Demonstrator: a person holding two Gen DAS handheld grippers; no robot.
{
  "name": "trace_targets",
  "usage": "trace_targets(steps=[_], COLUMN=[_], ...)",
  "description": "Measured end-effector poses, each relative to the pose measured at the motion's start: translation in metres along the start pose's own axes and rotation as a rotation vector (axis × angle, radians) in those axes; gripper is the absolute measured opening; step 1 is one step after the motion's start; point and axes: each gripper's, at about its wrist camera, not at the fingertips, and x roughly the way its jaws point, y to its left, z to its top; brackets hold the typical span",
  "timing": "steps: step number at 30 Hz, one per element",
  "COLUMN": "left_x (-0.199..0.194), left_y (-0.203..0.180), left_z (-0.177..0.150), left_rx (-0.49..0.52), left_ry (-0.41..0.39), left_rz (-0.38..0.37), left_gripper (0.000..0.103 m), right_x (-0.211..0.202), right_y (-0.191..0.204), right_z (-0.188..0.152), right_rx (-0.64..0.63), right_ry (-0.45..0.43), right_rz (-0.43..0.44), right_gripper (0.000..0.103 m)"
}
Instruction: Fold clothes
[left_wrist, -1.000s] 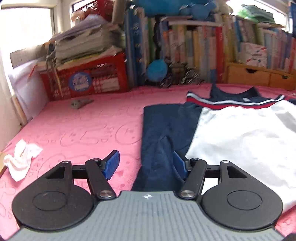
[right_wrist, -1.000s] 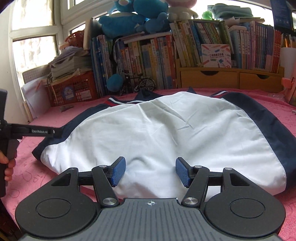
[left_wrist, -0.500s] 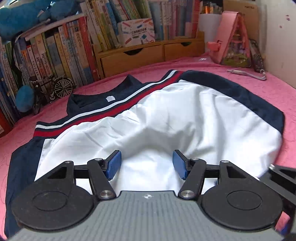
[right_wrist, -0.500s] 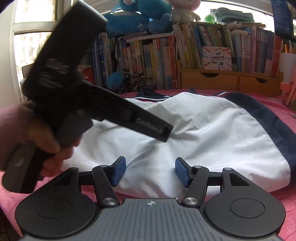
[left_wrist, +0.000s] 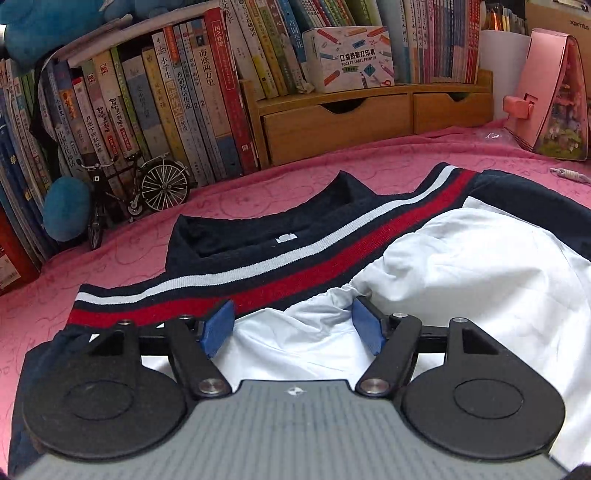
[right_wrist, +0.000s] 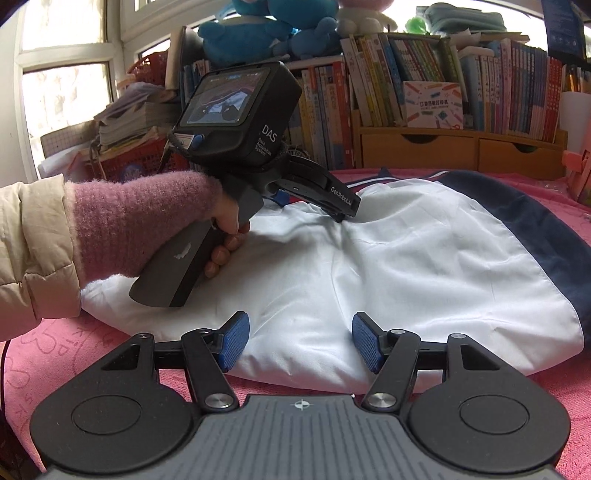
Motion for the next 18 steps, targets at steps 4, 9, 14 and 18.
trace_targets(steps=[4, 9, 14, 18], left_x=[0.002, 0.003, 0.001, -0.019], left_y=[0.003, 0.006, 0.003, -0.001], left_z=[-0.002, 0.001, 0.005, 0.006], left_rx=[-0.035, -0.047, -0.027, -0.006], left_ry=[-0.031, -0.029, -0.02, 0.043], left_rz=[-0.014, -0.024, 0.001, -0.067], left_gripper=[0.073, 0.073, 0.077, 0.083], right_x=[0.0, 0.012, 0.015, 0.014], right_y=[0.006, 0.021, 0.025, 0.025], right_z=[0.003, 0.006, 0.005, 0.004], right_rx=[0.022, 0.025, -0.002, 0.004], right_ry=[0.001, 0.016, 0.016, 0.013], right_rz=[-0.052, -0.104, -0.112, -0.107], right_gripper=[0.056, 0.049, 0.049, 0.05])
